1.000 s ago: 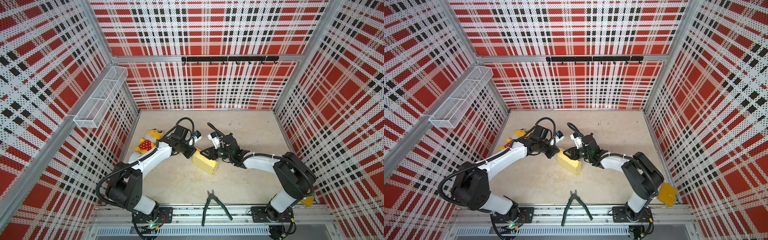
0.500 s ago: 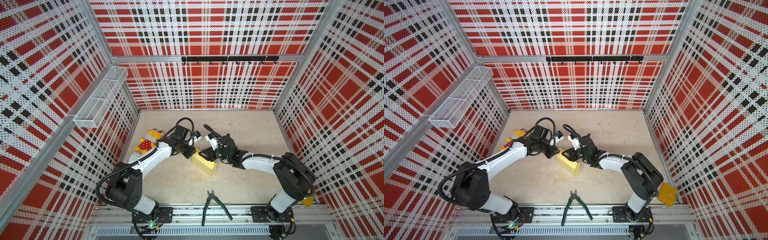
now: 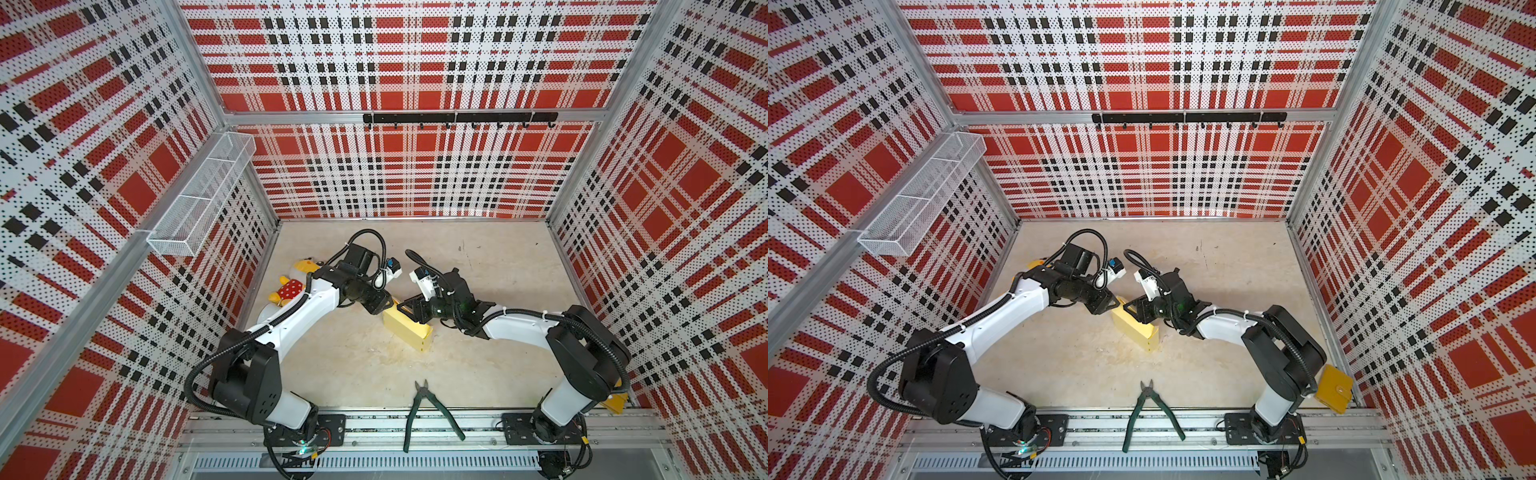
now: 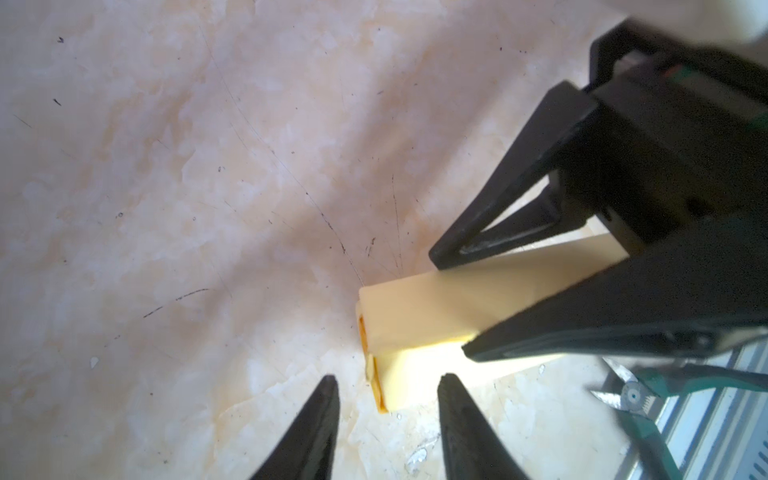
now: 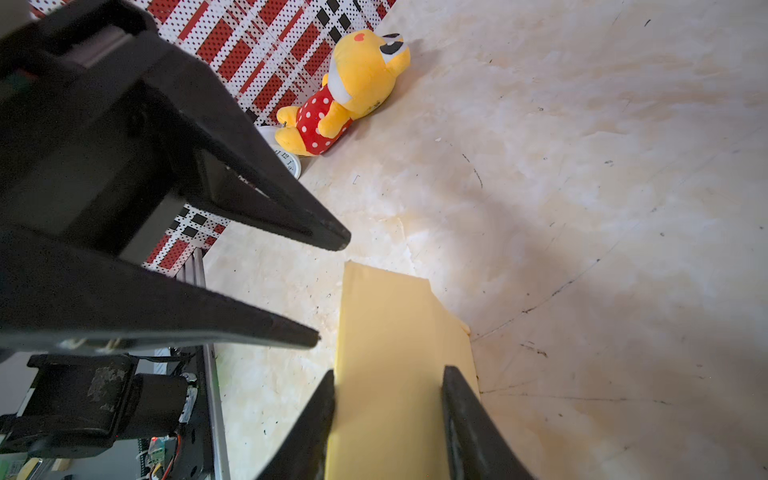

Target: Fold the paper box

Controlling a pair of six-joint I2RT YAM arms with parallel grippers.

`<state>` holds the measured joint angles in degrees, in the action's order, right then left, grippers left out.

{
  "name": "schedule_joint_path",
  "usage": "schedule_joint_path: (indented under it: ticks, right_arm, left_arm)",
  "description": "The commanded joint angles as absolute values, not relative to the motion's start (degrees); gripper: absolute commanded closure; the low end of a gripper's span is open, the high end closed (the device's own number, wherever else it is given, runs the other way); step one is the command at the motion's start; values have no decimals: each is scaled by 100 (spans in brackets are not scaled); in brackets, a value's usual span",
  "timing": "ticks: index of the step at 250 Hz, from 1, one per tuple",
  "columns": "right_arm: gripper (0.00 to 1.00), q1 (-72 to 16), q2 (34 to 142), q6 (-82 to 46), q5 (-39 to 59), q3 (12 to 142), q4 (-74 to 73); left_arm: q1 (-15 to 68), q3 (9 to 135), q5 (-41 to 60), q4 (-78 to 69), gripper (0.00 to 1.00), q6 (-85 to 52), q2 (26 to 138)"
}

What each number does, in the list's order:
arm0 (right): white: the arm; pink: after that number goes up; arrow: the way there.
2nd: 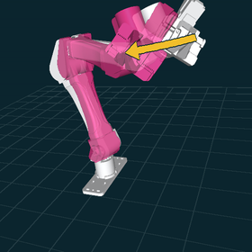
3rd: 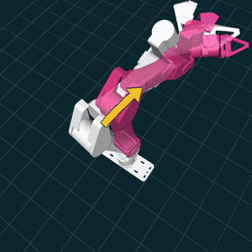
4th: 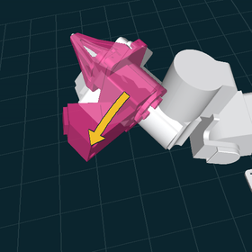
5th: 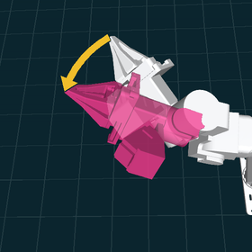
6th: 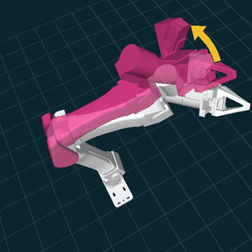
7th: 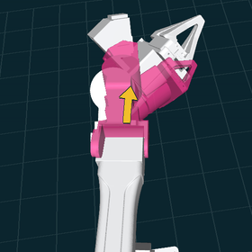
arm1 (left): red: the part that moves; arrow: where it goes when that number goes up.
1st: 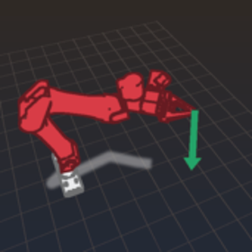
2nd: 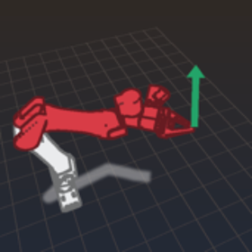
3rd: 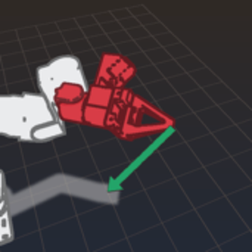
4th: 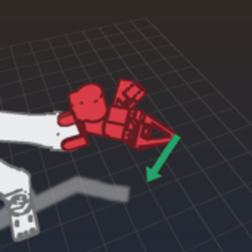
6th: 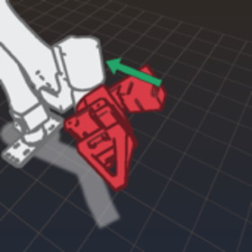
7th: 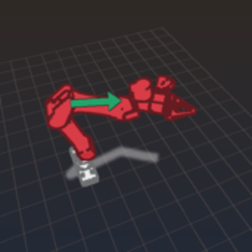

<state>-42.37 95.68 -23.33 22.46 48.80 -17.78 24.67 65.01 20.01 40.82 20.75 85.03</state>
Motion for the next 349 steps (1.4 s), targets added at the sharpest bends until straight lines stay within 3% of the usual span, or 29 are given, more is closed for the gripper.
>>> schedule_joint_path:
  ticks: [1,28,80,258,349]
  right_arm:
    - [59,-4265,9828,-2180,1960,4808,-1208]
    - [60,-4302,9828,-2129,1938,4863,-1154]
    - [60,-4401,9815,-2008,1806,4943,-1009]
    - [61,-4761,9993,-2074,1234,4837,-1121]
    - [61,-4908,10160,-2030,797,5074,-651]
  left_arm:
    - [2400,6218,1764,4218,51,2443,8360]
    - [2442,5893,1501,3938,45,2521,8389]
    - [2491,5763,1345,3427,44,2084,8667]
    - [2527,6051,2187,3041,69,876,9035]
    - [2546,6286,2298,3068,75,660,9206]
